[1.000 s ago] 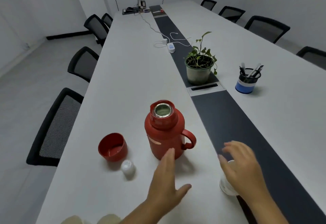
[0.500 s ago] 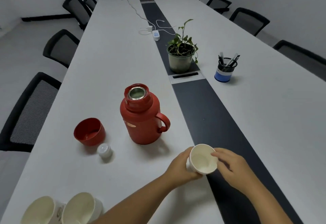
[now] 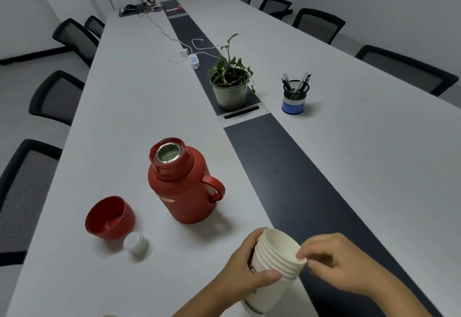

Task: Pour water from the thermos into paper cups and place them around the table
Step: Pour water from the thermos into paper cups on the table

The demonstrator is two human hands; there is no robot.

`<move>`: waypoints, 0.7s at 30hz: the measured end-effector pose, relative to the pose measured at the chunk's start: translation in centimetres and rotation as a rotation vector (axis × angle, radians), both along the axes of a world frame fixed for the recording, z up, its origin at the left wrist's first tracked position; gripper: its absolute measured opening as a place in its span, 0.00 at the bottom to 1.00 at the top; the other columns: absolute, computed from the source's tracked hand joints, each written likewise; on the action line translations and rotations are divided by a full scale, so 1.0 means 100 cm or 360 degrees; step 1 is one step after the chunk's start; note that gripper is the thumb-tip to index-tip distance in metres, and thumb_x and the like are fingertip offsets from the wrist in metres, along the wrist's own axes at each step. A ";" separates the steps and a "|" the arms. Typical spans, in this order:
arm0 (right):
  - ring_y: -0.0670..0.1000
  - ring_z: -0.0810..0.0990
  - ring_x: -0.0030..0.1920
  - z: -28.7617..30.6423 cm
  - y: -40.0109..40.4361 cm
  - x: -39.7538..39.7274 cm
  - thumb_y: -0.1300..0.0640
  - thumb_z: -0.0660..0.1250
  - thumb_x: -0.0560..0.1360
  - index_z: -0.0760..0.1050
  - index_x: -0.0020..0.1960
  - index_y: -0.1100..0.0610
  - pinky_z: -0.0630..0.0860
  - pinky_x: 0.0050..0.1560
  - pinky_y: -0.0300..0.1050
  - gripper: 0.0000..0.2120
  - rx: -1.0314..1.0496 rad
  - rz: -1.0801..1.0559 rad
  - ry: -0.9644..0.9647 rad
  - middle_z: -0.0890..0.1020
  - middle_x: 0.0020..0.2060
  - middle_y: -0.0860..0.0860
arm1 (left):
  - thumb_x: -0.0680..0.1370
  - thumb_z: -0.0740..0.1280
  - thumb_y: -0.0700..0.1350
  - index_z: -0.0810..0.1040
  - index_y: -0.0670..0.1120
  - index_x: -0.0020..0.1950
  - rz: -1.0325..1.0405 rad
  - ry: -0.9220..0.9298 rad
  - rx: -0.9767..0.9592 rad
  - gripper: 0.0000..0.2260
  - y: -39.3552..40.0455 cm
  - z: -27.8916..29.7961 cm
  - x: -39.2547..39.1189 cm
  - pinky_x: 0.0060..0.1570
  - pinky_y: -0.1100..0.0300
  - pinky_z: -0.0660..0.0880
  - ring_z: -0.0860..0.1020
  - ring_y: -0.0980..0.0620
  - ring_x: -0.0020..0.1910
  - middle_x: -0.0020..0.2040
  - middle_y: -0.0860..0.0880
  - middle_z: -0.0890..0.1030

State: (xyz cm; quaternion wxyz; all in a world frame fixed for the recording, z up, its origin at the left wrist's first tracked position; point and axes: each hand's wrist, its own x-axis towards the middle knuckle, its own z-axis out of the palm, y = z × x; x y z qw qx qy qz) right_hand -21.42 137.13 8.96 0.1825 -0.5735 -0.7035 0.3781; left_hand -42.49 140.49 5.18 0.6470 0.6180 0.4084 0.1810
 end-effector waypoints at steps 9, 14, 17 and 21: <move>0.40 0.77 0.44 0.012 -0.010 -0.014 0.49 0.62 0.69 0.77 0.47 0.45 0.72 0.37 0.30 0.09 0.0097 0.0057 0.0177 0.76 0.39 0.27 | 0.61 0.70 0.53 0.65 0.53 0.63 -0.0050 -0.0109 -0.0161 0.32 -0.004 0.011 -0.019 0.54 0.67 0.70 0.74 0.63 0.56 0.59 0.55 0.74; 0.43 0.78 0.45 0.006 -0.012 -0.018 0.54 0.67 0.69 0.74 0.43 0.39 0.75 0.36 0.34 0.09 0.0131 0.0011 0.0246 0.75 0.50 0.35 | 0.63 0.68 0.54 0.64 0.55 0.62 -0.0081 -0.0034 -0.0126 0.29 -0.008 0.011 -0.023 0.53 0.70 0.69 0.74 0.67 0.55 0.58 0.57 0.73; 0.41 0.77 0.46 0.012 -0.011 -0.021 0.44 0.65 0.64 0.75 0.33 0.34 0.75 0.37 0.34 0.04 -0.0013 0.0008 0.0304 0.79 0.45 0.39 | 0.65 0.67 0.55 0.64 0.59 0.61 -0.0150 0.0006 -0.0104 0.26 -0.008 0.014 -0.027 0.54 0.70 0.69 0.73 0.67 0.55 0.57 0.60 0.73; 0.42 0.77 0.43 0.014 -0.014 -0.022 0.56 0.65 0.72 0.79 0.40 0.43 0.74 0.41 0.32 0.08 0.0009 0.0171 0.0126 0.78 0.39 0.41 | 0.63 0.66 0.57 0.63 0.62 0.60 -0.0205 0.0042 -0.0142 0.26 -0.005 0.018 -0.032 0.54 0.73 0.68 0.72 0.71 0.55 0.58 0.61 0.72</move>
